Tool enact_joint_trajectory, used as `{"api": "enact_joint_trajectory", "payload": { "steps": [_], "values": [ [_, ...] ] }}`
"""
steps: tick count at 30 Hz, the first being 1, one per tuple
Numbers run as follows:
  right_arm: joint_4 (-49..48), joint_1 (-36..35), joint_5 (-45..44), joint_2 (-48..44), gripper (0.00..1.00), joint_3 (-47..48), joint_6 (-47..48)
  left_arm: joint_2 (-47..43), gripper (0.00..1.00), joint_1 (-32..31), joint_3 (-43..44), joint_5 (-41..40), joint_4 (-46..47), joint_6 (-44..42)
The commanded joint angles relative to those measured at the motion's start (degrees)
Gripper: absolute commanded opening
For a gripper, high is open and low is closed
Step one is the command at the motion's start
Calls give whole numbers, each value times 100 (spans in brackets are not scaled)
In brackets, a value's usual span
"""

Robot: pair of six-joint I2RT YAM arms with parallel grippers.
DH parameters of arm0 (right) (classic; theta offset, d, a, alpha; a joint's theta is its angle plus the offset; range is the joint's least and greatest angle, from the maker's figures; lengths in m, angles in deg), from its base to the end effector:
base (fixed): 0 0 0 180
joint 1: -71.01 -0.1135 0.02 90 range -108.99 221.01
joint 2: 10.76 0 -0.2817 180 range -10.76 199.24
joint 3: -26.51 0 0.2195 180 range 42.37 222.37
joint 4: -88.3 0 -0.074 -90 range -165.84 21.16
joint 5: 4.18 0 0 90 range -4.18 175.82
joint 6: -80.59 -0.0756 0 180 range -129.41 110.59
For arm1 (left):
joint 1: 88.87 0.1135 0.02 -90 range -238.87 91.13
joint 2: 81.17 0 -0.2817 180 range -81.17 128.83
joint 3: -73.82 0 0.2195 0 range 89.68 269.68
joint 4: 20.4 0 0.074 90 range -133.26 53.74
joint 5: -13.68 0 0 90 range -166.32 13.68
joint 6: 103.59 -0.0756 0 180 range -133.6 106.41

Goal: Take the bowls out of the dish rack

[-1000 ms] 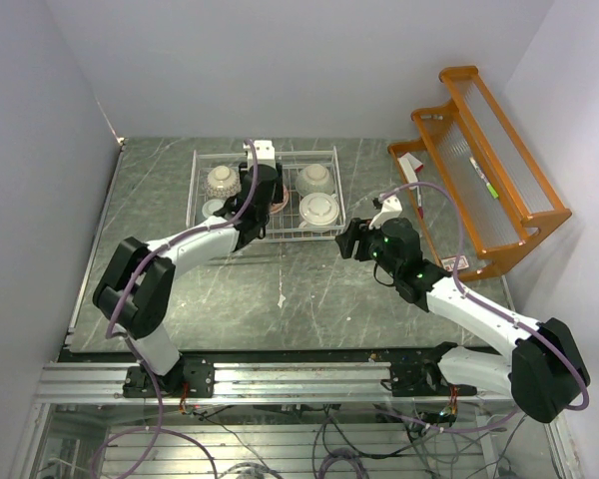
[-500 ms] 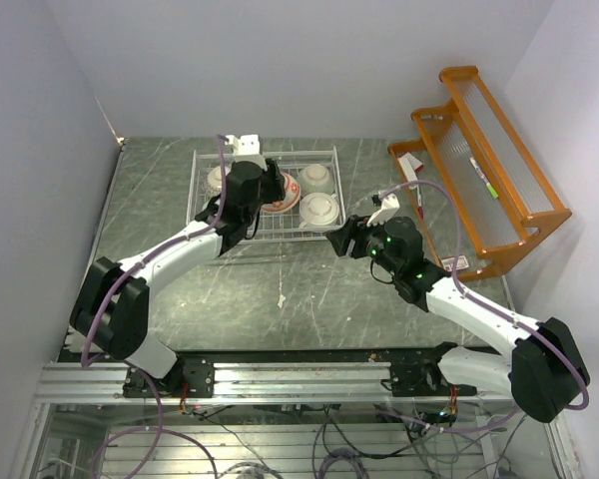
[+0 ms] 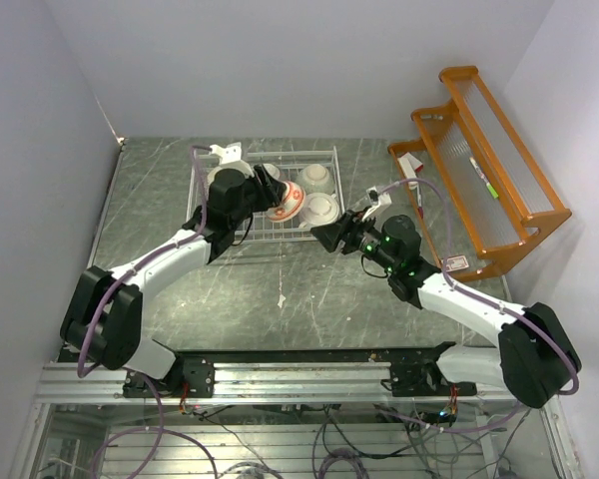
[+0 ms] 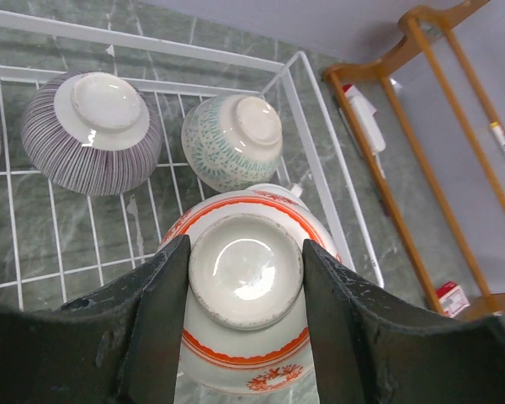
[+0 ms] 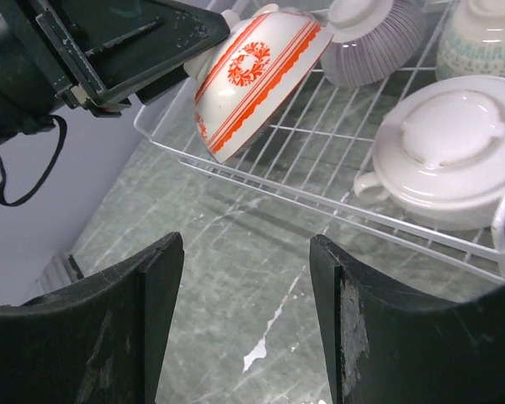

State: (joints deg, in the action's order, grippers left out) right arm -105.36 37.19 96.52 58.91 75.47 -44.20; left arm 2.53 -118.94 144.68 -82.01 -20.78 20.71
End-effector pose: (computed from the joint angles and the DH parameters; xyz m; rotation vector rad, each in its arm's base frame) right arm 0.2203 0.1645 0.2818 -0.1338 1.8011 1.0359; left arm 0.3052 -0.1681 0.3106 -0.1416 1.8524 -0.7054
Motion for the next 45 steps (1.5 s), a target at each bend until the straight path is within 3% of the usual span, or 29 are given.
{"api": "enact_joint_trajectory", "payload": {
  "steps": [1,10,27,45],
  "values": [
    [-757,-26,259,224,61,51,-284,-290,7,194,-107,590,913,530],
    [-2243,-1,916,703,61,-114,-906,-193,7,483,-411,1347,1617,1241],
    [-2855,127,1092,1273,60,189,-1263,-82,7,510,-847,1868,2554,1913],
    [-3493,157,1398,1864,59,591,-1485,-201,7,510,-941,2141,2665,2041]
  ]
}}
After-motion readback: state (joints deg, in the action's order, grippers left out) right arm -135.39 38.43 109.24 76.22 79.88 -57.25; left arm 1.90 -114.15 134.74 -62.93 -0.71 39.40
